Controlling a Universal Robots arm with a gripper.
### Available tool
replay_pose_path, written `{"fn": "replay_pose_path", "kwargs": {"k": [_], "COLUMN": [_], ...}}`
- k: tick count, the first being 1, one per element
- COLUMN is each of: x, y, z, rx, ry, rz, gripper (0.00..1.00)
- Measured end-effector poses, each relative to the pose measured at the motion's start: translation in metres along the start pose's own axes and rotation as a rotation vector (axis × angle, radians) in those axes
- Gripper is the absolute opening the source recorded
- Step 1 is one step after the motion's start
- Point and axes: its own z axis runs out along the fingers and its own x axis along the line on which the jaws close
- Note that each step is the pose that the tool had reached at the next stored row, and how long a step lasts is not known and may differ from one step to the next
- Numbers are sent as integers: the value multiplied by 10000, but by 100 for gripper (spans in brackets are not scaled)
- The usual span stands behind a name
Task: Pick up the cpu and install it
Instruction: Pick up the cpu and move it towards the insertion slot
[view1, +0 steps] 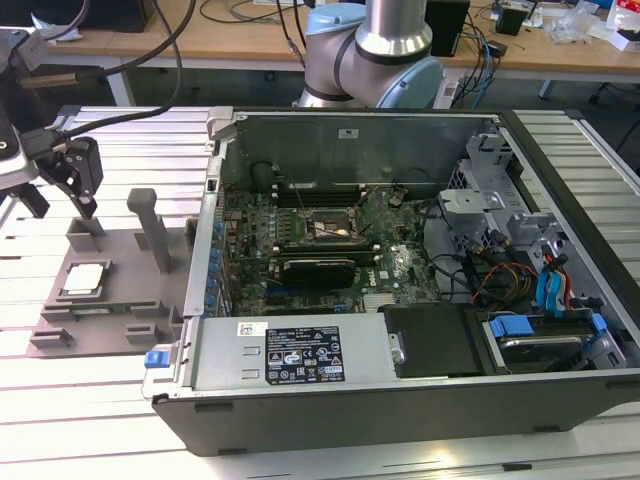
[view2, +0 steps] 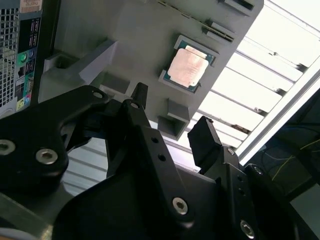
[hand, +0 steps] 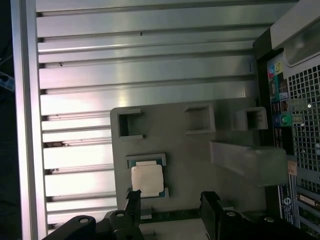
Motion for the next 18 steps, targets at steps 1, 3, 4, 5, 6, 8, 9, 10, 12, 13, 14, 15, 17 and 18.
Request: {"fn": "replay_pose_path", "kwargs": {"k": [1, 3, 4, 5, 6, 8, 9, 10, 12, 13, 14, 15, 17, 18], "x": [0, 2, 5, 8, 13, 30, 35, 38, 41, 43, 43, 44, 45, 45], "y": [0, -2, -4, -7, -10, -25, -30, -33, -38, -39, -41, -41, -42, -43], "z": [5, 20, 24, 26, 27, 32, 35, 41, 69, 90, 113, 127, 148, 161], "rx": [0, 2, 9, 18, 32, 105, 125, 128, 130, 130, 129, 129, 129, 130], "ry": [0, 0, -1, -1, -2, -8, -10, -10, -10, -9, -10, -10, -9, -9], "rz": [0, 0, 1, 0, 0, -3, -4, -3, -2, -3, -4, -3, -3, -3], "gripper": [60, 60, 60, 60, 60, 60, 60, 60, 60, 60, 60, 60, 60, 60]}}
